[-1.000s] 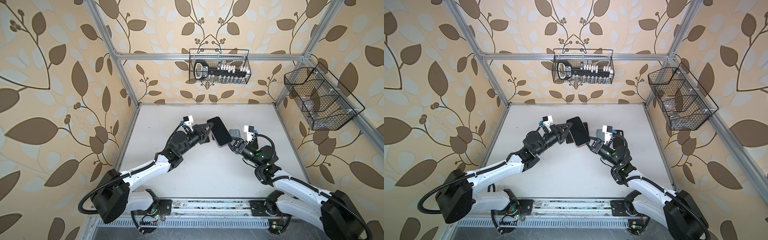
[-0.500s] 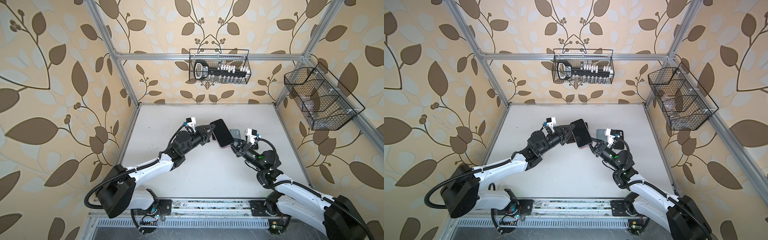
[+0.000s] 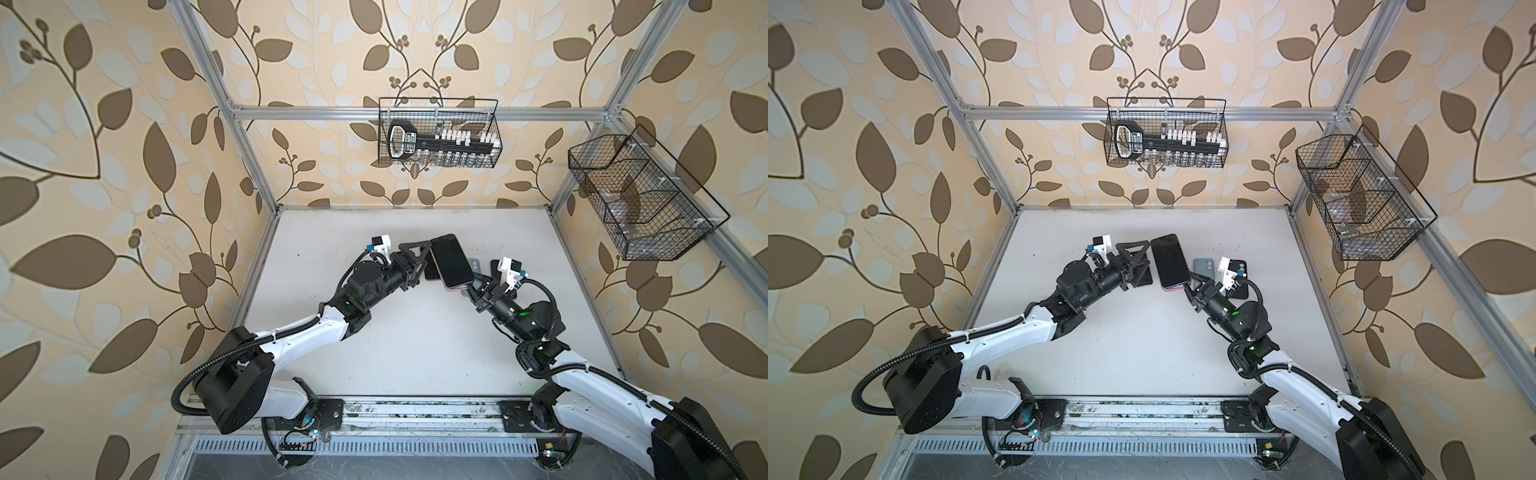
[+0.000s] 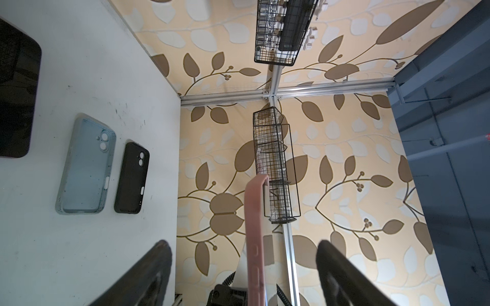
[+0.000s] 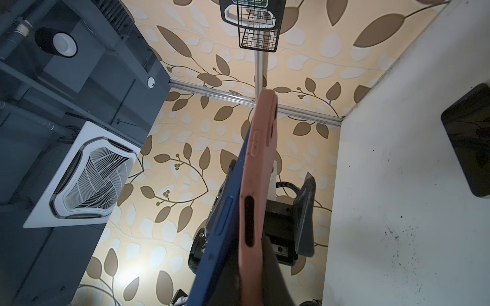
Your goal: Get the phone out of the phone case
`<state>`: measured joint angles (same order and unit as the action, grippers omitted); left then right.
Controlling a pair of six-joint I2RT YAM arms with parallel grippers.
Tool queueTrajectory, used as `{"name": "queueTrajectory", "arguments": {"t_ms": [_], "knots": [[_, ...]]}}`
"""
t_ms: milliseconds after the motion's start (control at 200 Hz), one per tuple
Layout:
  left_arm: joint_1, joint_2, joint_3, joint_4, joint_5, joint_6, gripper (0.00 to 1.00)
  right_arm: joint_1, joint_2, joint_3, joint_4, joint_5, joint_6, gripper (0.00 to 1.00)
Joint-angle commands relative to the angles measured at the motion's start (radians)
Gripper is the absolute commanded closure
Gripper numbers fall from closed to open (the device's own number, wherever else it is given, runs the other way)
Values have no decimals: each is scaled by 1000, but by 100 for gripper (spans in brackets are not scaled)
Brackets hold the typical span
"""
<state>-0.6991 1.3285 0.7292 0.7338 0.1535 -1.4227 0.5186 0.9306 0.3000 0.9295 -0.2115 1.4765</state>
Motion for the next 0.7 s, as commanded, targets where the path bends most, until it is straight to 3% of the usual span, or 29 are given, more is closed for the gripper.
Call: {"name": "queueTrajectory", "arguments": {"t_ms": [0,135,265,695], "knots": [[7,-88,48,-91,-1,-7,1,-6,12,7,61,55,4,100],[-6,-181,65,-305,-22,-46,1,3,52,30,46,105,-43,100],[-18,-261,51,-400,-41,-109,1,25,102,57,56,161,-89,100],[-92,-295,20,-380,-52,-232,1,113,298,129,202,278,-155,100]]}}
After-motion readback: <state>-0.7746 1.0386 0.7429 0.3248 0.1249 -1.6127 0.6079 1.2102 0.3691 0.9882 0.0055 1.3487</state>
